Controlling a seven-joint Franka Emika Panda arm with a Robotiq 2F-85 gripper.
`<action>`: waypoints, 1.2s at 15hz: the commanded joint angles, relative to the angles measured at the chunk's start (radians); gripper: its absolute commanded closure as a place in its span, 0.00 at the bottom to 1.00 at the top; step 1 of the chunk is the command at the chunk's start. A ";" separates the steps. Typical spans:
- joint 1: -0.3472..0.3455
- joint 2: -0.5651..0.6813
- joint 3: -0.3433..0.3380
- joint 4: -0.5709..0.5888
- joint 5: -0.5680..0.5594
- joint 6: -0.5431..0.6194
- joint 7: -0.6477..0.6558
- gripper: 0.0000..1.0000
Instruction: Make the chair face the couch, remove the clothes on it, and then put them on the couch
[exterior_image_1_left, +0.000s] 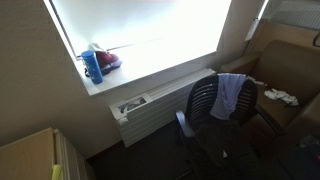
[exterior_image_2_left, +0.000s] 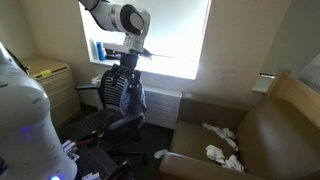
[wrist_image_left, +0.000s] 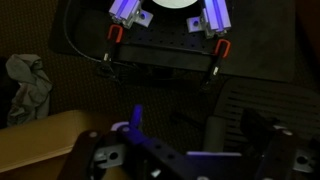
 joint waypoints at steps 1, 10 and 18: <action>-0.011 0.040 0.017 -0.004 0.006 0.027 0.069 0.00; 0.116 0.229 0.179 -0.138 0.037 0.382 0.491 0.00; 0.143 0.277 0.183 -0.169 -0.055 0.513 0.585 0.00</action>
